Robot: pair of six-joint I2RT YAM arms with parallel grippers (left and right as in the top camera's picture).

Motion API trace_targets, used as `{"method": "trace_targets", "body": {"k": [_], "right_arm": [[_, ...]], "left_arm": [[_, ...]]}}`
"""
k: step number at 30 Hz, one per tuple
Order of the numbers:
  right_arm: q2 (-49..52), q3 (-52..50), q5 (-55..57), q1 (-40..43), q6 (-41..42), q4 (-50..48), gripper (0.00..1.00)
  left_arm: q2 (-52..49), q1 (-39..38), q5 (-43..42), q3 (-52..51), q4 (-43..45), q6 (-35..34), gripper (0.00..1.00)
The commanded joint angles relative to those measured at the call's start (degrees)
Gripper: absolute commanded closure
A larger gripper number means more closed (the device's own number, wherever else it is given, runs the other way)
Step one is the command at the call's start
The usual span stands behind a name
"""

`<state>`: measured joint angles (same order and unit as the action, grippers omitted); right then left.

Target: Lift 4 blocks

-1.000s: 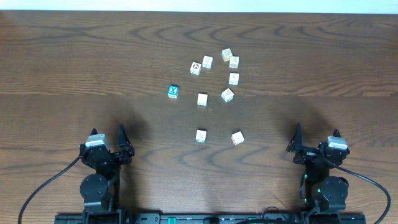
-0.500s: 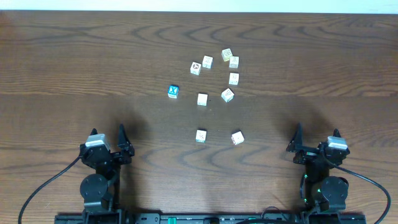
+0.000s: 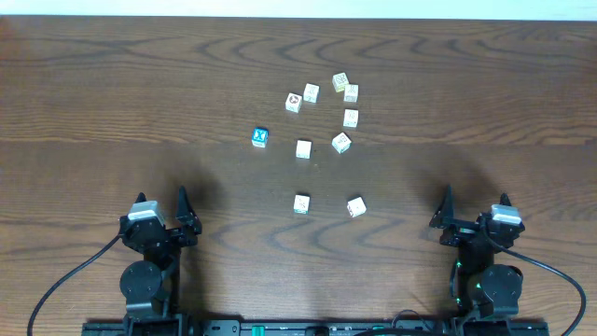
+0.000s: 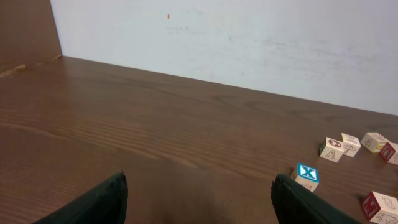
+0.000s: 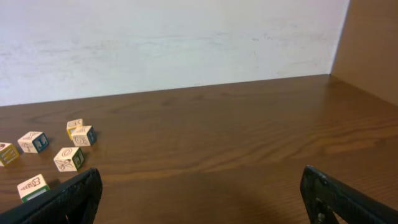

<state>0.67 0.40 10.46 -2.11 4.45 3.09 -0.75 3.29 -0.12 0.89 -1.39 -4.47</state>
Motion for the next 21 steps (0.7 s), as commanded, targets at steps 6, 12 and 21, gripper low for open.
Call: {"method": "trace_targets", "body": {"k": [6, 12, 21], "right_arm": [[-0.3, -0.1, -0.4, 0.6, -0.7, 0.3, 0.01], [-0.3, -0.1, -0.4, 0.6, -0.7, 0.3, 0.01], [-0.3, -0.1, 1.6, 0.6, -0.9, 0.1, 0.01]], "left_arm": [[0.2, 0.2, 0.7, -0.7, -2.8, -0.3, 0.26], [0.2, 0.2, 0.7, -0.7, -2.8, -0.3, 0.26], [0.2, 0.2, 0.7, -0.7, -2.8, -0.3, 0.25]]}}
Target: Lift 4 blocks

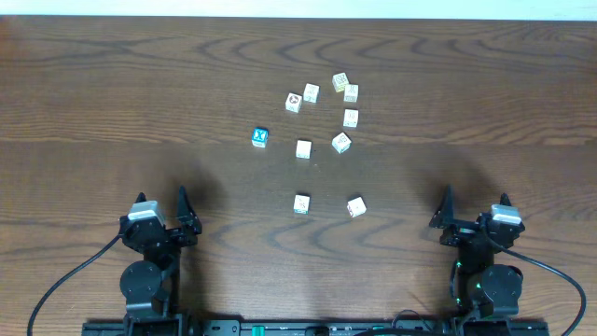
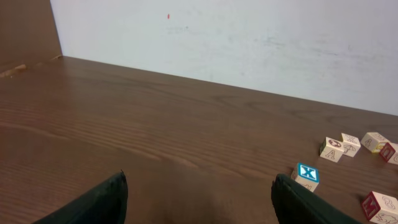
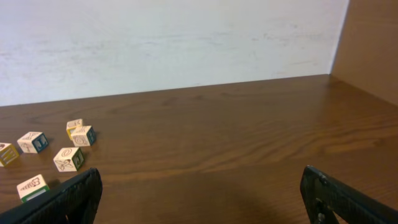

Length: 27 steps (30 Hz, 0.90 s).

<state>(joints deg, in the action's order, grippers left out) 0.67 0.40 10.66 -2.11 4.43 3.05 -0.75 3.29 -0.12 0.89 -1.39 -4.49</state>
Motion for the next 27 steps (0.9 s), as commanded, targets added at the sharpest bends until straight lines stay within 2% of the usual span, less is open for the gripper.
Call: {"method": "trace_targets", "body": {"k": [1, 10, 18, 23, 27], "right_arm": [[-0.3, -0.1, 0.9, 0.6, -0.9, 0.1, 0.01], [-0.3, -0.1, -1.2, 0.6, 0.7, 0.2, 0.01], [-0.3, 3.8, -19.0, 0.6, 0.7, 7.1, 0.01], [1.6, 12.0, -19.7, 0.6, -0.7, 14.4, 0.01], [7.5, 21.3, -15.6, 0.6, -3.0, 22.0, 0.01]], "left_arm": [[0.2, 0.2, 0.7, -0.7, -2.8, -0.3, 0.26], [0.2, 0.2, 0.7, -0.7, -2.8, -0.3, 0.26], [0.2, 0.2, 0.7, -0.7, -2.8, -0.3, 0.26], [0.2, 0.2, 0.7, -0.7, -2.8, -0.3, 0.26], [0.2, 0.2, 0.7, -0.7, -2.8, -0.3, 0.26]]}}
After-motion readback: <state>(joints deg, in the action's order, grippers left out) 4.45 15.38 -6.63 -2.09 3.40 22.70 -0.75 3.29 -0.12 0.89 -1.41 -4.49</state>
